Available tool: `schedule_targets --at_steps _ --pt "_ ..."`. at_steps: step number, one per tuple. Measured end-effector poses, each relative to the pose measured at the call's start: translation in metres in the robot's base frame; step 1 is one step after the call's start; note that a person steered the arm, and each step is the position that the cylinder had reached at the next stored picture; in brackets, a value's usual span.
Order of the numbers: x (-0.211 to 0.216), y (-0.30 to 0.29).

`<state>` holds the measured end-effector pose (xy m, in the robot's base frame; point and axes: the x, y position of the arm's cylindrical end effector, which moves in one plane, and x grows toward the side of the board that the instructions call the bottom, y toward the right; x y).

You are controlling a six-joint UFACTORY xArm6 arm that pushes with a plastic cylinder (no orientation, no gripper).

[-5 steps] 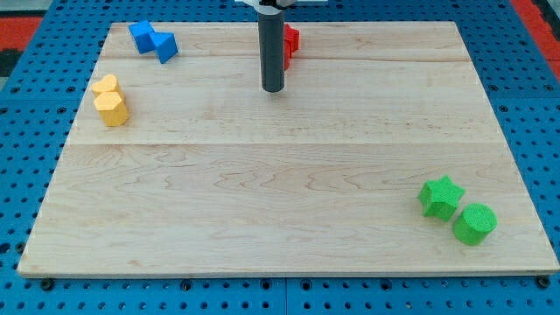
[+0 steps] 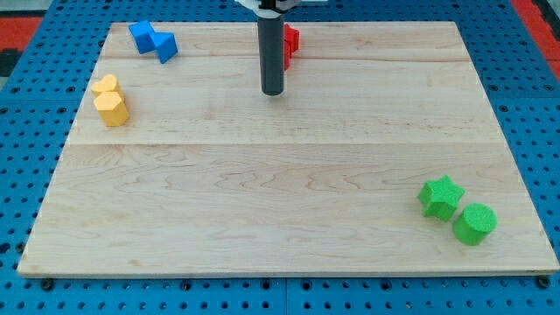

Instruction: Nudge blue triangle a bit up

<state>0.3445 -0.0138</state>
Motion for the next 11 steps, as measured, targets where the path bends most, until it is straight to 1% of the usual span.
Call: schedule_targets --at_steps 3,4,5,6,7,8,9,10,11 --pt "0.0 -0.003" --pt "-0.011 0.001" --pt "-0.013 0.016" --pt "-0.001 -0.006" --pt "0.009 -0.083" --pt "-0.02 -0.156" --pt "-0.041 -0.168" --pt "-0.079 -0.215" --pt "-0.082 -0.278"
